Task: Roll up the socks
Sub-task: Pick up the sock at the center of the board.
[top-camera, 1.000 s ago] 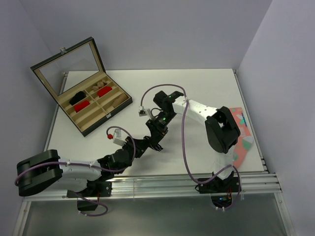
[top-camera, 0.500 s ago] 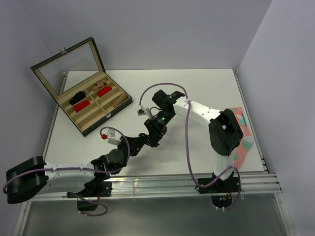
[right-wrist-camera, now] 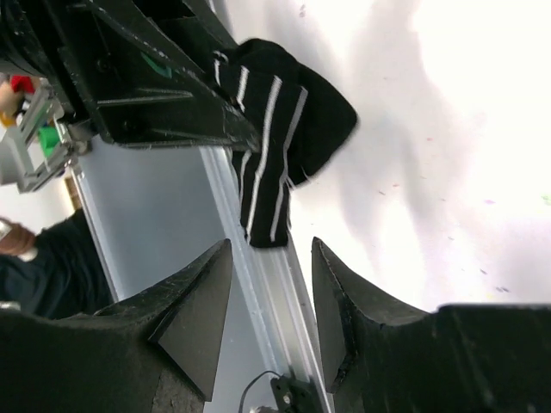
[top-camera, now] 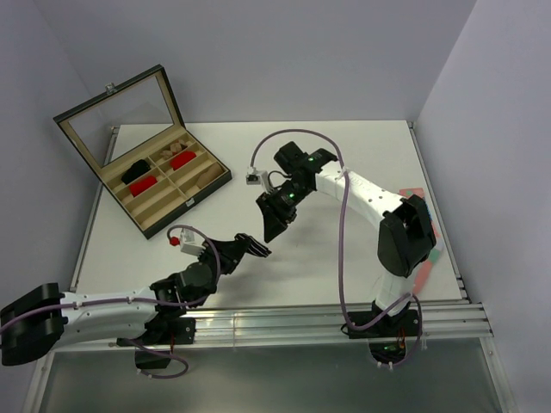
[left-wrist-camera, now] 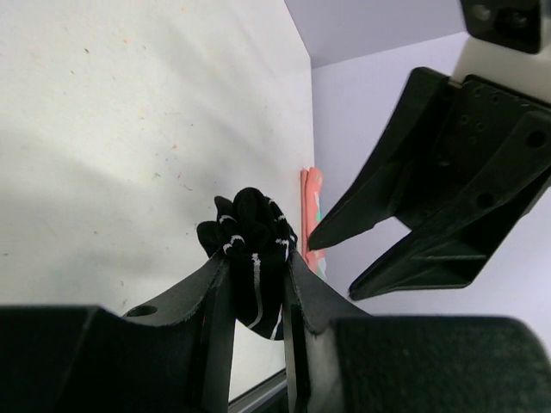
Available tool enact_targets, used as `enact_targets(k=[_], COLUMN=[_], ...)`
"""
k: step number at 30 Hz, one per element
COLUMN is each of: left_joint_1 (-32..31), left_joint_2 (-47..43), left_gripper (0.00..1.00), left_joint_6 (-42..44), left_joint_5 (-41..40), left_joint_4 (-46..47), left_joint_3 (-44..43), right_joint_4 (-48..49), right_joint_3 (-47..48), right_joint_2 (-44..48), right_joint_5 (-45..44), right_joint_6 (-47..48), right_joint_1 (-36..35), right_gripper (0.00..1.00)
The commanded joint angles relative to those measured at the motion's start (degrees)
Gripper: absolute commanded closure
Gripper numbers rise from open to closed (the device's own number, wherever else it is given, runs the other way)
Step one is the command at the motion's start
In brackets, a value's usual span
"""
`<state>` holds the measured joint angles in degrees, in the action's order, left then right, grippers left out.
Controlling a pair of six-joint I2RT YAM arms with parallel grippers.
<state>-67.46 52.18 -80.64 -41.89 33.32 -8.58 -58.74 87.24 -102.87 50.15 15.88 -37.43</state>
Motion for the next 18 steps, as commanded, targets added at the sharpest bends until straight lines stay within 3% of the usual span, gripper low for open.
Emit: enact_targets(k=[1, 6, 18], left_joint_1=[0.22, 3.47, 31.85], left_joint_2=[-2.61, -4.46, -2.8], left_gripper=[1.0, 1.0, 1.0], left_joint_6=[1.54, 7.5, 20.08], left_joint_5=[-3.72, -1.38, 12.17], left_joint_4=[-4.48, -10.36, -14.95], left_joint_3=[-0.82, -4.86, -18.83], right_joint_4=[-0.23, 0.2, 1.96], right_joint_3=[3.02, 3.72, 3.99], right_joint_2=[3.9, 5.48, 11.29], right_joint_5=[-1.37, -4.18, -12.71], right_joint_6=[-0.32, 0.03, 2.22], right_joint_1=[2.01, 5.34, 13.34], right_gripper=[0.5, 0.5, 0.51])
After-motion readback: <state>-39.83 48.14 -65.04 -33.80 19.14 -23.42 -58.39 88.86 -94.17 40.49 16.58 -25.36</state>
